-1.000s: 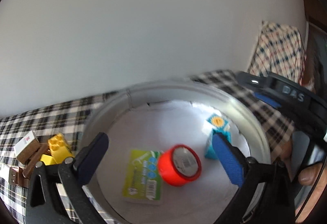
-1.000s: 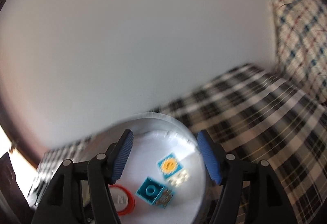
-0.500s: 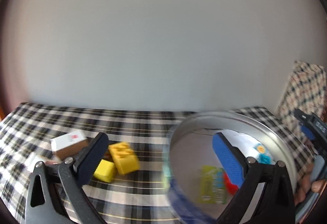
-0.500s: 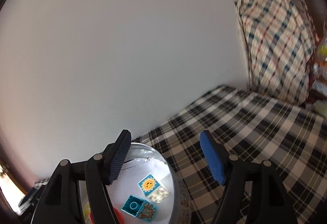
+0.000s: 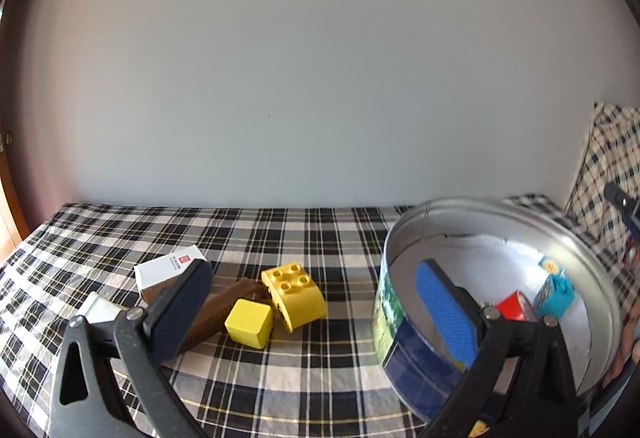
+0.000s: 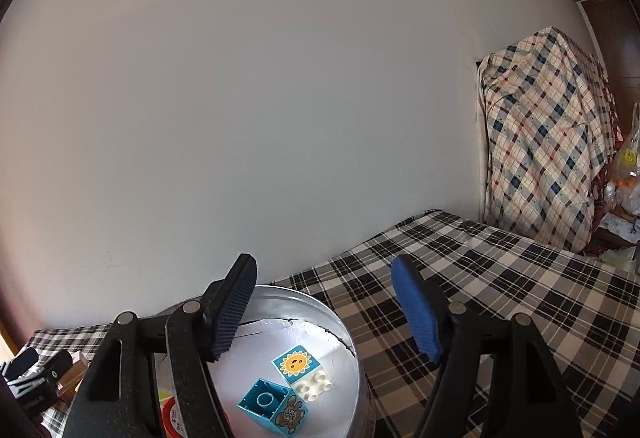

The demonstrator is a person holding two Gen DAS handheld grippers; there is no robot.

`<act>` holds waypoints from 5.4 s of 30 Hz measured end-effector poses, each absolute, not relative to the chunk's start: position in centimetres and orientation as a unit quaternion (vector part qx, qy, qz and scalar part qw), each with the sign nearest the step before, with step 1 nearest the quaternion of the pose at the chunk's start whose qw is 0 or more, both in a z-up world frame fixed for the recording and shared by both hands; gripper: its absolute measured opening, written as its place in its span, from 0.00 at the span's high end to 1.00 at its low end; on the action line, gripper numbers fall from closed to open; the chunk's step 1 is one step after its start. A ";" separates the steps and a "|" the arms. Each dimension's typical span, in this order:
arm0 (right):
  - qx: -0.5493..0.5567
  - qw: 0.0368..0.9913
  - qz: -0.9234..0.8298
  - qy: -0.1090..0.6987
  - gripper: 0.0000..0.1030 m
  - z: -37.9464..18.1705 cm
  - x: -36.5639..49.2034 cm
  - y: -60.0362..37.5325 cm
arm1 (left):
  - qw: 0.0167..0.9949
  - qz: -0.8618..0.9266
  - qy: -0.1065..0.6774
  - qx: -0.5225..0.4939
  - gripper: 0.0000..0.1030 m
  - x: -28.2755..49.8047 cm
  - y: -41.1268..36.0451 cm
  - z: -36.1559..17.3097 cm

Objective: Organize rigid objects
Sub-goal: 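Withdraw both tools from the tin toward the remaining blocks, then grasp the white charger plug with the left tool while the right tool grasps the yellow face block, then lift the charger and yellow face block and carry both toward the blue tin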

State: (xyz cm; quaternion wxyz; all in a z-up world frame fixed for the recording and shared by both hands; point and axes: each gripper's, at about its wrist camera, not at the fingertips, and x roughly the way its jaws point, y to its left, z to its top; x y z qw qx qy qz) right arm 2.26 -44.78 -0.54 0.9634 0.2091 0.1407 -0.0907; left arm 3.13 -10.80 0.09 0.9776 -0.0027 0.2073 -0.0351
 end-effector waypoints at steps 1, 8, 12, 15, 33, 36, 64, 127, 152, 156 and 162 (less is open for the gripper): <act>0.210 0.963 -0.091 0.140 0.30 -0.6 2.2 -44.7 | 0.977 -0.037 0.209 -0.001 0.00 3.1 -10.8 0.0; 0.226 0.959 -0.113 0.130 0.30 -0.7 1.3 -44.5 | 0.976 -0.054 0.211 0.008 0.00 2.1 -10.3 -0.2; 0.225 0.958 -0.124 0.128 0.30 -0.8 1.0 -44.1 | 0.975 -0.062 0.213 0.007 0.00 1.6 -9.6 -0.2; 0.201 0.962 -0.126 0.131 0.30 -0.7 0.8 -43.1 | 0.973 -0.069 0.219 0.013 0.00 1.4 -9.3 -0.2; 0.166 0.969 -0.132 0.126 0.30 0.4 -2.3 -39.2 | 0.969 -0.066 0.238 0.004 0.00 1.7 -4.2 -0.5; 0.159 0.972 -0.125 0.123 0.30 0.7 -2.7 -38.1 | 0.968 -0.060 0.243 -0.003 0.00 1.9 -2.8 -0.6; 0.113 0.955 0.085 0.259 0.30 1.3 1.3 -17.5 | 0.939 -0.027 0.343 -0.020 0.00 5.6 7.7 -3.2; 0.189 0.843 0.264 0.428 0.91 -1.9 6.5 -15.3 | 0.910 -0.071 0.409 0.008 0.02 5.8 13.7 -3.8; 0.215 0.861 0.117 0.445 0.33 -4.6 11.8 -15.5 | 0.894 -0.065 0.443 0.018 0.00 5.4 12.9 -5.5; 0.289 0.836 0.137 0.446 0.56 -5.4 12.1 -17.6 | 0.890 -0.078 0.450 0.003 0.00 5.5 13.5 -5.8; 0.296 0.828 0.162 0.448 0.61 -5.0 10.8 -18.6 | 0.889 -0.088 0.449 -0.010 0.00 5.7 14.3 -6.1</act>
